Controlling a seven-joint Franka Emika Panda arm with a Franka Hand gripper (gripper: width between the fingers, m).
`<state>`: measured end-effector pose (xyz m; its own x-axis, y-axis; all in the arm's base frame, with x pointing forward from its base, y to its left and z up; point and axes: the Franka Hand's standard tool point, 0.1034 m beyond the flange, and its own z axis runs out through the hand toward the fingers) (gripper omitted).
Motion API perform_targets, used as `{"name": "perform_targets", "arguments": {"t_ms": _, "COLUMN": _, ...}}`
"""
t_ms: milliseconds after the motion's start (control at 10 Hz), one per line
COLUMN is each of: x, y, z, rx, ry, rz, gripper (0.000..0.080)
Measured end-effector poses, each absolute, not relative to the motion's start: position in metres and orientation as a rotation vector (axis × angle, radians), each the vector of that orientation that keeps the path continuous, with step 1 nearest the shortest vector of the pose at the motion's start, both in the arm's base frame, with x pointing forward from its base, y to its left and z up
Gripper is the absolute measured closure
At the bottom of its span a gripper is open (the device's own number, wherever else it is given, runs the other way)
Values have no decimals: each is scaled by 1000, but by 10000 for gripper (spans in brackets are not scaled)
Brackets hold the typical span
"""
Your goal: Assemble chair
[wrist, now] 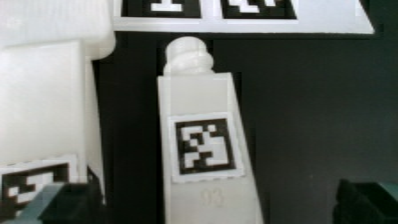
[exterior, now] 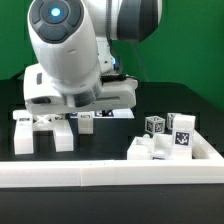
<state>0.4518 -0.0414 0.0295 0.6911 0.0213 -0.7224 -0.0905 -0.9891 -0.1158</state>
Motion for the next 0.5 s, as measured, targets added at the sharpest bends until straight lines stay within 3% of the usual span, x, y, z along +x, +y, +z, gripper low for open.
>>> {"name": "perform_targets", "arguments": {"t_ms": 500, "x": 451, "y": -50, "z": 29, "rx": -2767, "ry": 56, "rz": 1185, "gripper": 151}}
